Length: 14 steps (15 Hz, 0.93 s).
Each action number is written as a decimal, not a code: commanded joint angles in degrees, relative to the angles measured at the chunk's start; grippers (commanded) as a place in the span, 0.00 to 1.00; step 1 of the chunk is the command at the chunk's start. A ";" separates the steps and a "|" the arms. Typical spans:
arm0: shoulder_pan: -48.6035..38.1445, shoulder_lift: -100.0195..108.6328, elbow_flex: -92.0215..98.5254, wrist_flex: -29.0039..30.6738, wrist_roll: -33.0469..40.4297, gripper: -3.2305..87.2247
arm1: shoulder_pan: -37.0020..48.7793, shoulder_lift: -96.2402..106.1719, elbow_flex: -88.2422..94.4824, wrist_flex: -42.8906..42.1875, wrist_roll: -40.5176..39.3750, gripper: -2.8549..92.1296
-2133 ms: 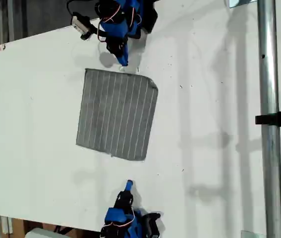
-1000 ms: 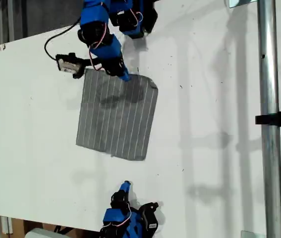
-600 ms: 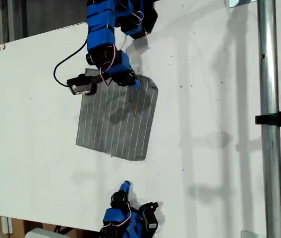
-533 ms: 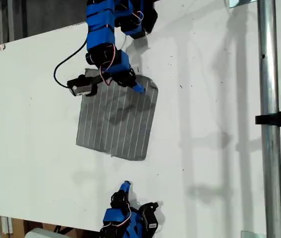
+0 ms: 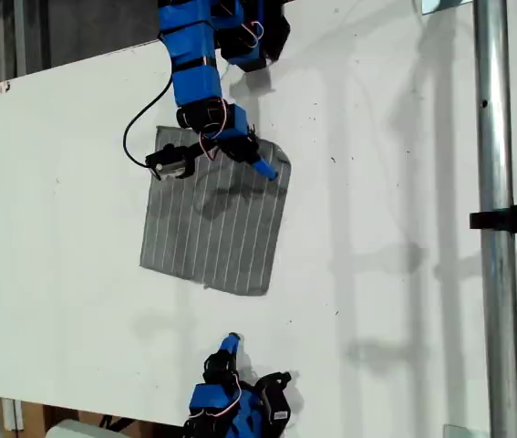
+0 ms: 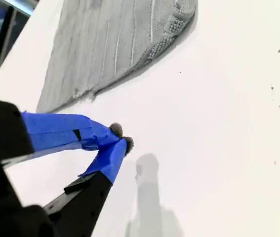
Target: Grasp corners of a towel and fold twice.
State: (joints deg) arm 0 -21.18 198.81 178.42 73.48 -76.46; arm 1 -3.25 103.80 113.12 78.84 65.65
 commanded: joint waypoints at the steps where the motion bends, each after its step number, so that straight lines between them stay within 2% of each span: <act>1: -0.53 0.35 -0.26 -0.26 -0.26 0.00 | 0.97 2.29 6.33 -7.82 0.70 0.46; 6: -0.53 0.35 -0.26 -0.18 -0.53 0.00 | 0.88 -9.93 7.21 -16.44 1.23 0.41; 8: -0.53 0.35 -0.26 -0.18 -0.70 0.00 | 0.88 -14.33 4.83 -16.08 1.67 0.38; 9: -0.53 0.35 -0.26 -0.09 -0.79 0.00 | 1.14 -14.50 4.75 -16.08 1.67 0.34; 11: -0.53 0.35 -0.26 -0.09 -0.97 0.00 | 1.32 -14.50 4.75 -16.17 1.93 0.03; 14: -0.53 0.35 -0.44 0.88 -2.20 0.00 | 0.79 -14.41 4.83 -16.88 2.02 0.03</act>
State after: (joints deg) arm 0 -21.27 198.81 178.42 74.00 -77.87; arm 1 -2.55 89.03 119.53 62.05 67.24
